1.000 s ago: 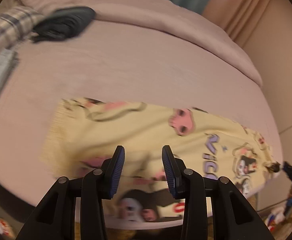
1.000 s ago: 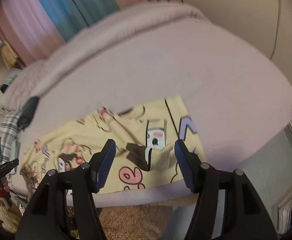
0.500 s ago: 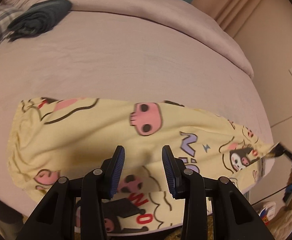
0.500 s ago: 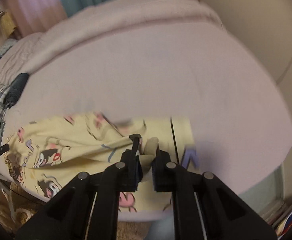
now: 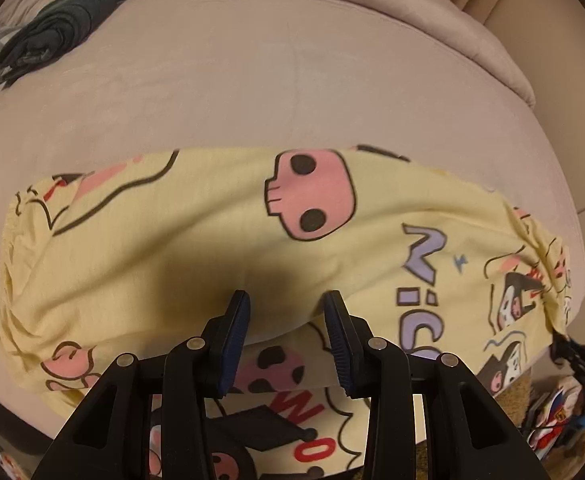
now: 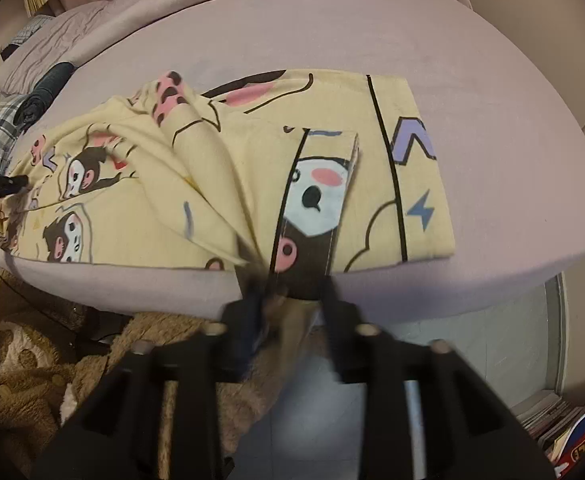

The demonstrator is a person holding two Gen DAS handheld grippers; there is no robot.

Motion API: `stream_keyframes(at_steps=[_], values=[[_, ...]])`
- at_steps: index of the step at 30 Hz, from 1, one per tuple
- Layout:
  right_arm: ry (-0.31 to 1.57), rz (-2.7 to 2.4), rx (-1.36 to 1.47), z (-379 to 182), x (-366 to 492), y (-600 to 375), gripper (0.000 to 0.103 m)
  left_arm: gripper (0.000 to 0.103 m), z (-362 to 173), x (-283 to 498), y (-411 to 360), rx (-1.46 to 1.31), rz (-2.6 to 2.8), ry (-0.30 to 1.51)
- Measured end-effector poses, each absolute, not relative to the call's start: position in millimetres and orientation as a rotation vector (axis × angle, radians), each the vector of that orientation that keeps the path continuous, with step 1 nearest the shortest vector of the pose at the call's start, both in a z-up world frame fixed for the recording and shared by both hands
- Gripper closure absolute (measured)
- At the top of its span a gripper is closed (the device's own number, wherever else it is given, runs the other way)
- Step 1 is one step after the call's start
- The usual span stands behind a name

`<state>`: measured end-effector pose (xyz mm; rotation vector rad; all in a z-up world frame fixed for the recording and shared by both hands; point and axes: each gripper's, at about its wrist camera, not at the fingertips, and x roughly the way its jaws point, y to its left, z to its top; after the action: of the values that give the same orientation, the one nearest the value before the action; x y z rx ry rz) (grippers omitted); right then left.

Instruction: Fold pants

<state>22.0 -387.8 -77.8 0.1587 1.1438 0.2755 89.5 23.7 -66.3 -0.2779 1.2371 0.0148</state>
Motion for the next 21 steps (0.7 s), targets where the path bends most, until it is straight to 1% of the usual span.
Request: stream_keyframes(at_steps=[1, 3, 5, 7, 11, 13, 16, 18, 20, 21], values=[[1.141, 0.262, 0.161, -74, 21, -392, 0.054, 0.066, -68, 89, 24, -0.282, 0.013, 1.238], [1.12, 0.233, 0.2, -63, 22, -405, 0.053, 0.066, -69, 87, 25, -0.288, 0.021, 1.233], [1.084, 0.208, 0.304, -51, 28, -427, 0.051, 0.066, -69, 85, 25, -0.295, 0.023, 1.226], [1.053, 0.195, 0.419, -47, 37, -445, 0.046, 0.066, -68, 83, 24, -0.299, 0.027, 1.22], [1.055, 0.211, 0.551, -44, 49, -449, 0.045, 0.066, -66, 70, 24, -0.31, 0.009, 1.218], [1.051, 0.232, 0.559, -42, 52, -444, 0.046, 0.066, -65, 68, 27, -0.327, 0.006, 1.217], [1.12, 0.191, 0.55, -58, 68, -434, 0.046, 0.066, -65, 63, 29, -0.33, 0.012, 1.207], [1.14, 0.168, 0.559, -70, 71, -436, 0.049, 0.066, -65, 60, 26, -0.319, 0.02, 1.203], [1.133, 0.136, 0.566, -76, 77, -436, 0.061, 0.066, -66, 58, 19, -0.319, 0.012, 1.203], [1.115, 0.125, 0.554, -77, 78, -436, 0.075, 0.066, -66, 57, 18, -0.323, 0.01, 1.202]])
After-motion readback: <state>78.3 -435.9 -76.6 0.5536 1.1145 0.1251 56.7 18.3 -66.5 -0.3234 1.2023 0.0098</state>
